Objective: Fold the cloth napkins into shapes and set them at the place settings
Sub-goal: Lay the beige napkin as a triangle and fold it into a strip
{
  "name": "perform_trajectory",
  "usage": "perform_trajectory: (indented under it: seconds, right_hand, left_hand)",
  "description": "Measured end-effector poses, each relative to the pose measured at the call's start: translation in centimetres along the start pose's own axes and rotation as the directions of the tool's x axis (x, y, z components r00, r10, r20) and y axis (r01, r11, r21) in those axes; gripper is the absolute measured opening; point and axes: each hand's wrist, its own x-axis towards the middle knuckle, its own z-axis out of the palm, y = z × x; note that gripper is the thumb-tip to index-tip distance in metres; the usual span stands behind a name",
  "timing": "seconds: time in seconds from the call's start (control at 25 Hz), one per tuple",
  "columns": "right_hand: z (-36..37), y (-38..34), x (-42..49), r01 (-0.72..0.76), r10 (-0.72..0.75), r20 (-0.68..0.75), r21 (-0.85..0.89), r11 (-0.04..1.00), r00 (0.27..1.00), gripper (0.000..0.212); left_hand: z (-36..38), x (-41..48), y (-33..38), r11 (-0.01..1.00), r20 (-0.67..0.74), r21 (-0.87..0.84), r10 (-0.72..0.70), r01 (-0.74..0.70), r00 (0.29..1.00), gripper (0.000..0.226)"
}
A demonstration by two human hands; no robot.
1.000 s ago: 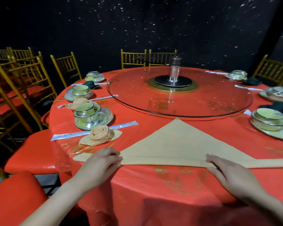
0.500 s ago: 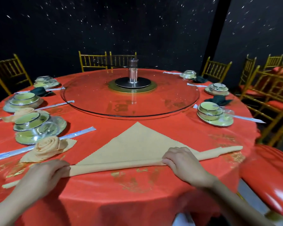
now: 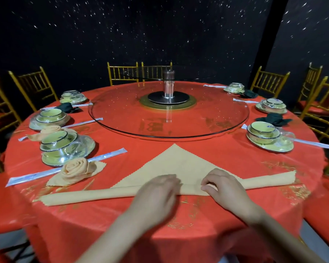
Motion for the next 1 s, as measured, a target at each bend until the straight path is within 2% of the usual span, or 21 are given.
perform_trajectory:
  seconds: [0.16, 0.28, 0.4, 0.52, 0.56, 0.72, 0.88, 1.0]
  right_hand:
    - [0.8, 0.3, -0.3, 0.001, 0.003, -0.058, 0.061, 0.998, 0.998, 0.010]
    - [1.2, 0.6, -0.9, 0.058, -0.062, -0.113, -0.037, 0.998, 0.992, 0.034]
    - [1.3, 0.2, -2.0, 0.127, -0.120, 0.069, -0.109, 0.986, 0.990, 0.068]
    - [0.6, 1.4, -3.1, 0.047, -0.021, 0.192, -0.133, 0.990, 0.981, 0.089]
    - [0.1, 2.1, -3.4, 0.006, 0.029, 0.206, -0.168, 0.986, 0.978, 0.092]
    - [-1.7, 5.2, -4.5, -0.116, 0.156, 0.169, -0.225, 0.967, 0.973, 0.089]
    - [-2.8, 7.5, -5.4, -0.269, 0.312, 0.153, -0.249, 0.931, 0.938, 0.058]
    - [-3.4, 8.8, -5.8, -0.374, 0.415, 0.095, -0.289, 0.882, 0.905, 0.063]
  left_hand:
    - [4.7, 2.2, 4.3, 0.990, 0.107, 0.074, 0.112, -0.120, 0.988, 0.048]
    - [5.5, 1.9, 4.2, 0.976, 0.151, 0.171, 0.107, -0.132, 0.983, 0.048]
    - [5.7, 1.9, 4.0, 0.978, 0.159, 0.184, 0.066, -0.096, 0.985, 0.055]
    - [5.7, 2.2, 3.9, 0.976, 0.171, 0.187, 0.078, -0.111, 0.982, 0.078]
    - [5.7, 2.2, 4.0, 0.976, 0.153, 0.188, 0.079, -0.108, 0.985, 0.079]
    - [6.1, 1.6, 3.9, 0.976, 0.194, 0.203, 0.042, -0.082, 0.980, 0.055]
    - [6.3, 1.3, 3.5, 0.965, 0.184, 0.244, 0.056, -0.101, 0.981, 0.068]
    - [6.3, 1.4, 3.4, 0.957, 0.183, 0.271, 0.056, -0.105, 0.982, 0.069]
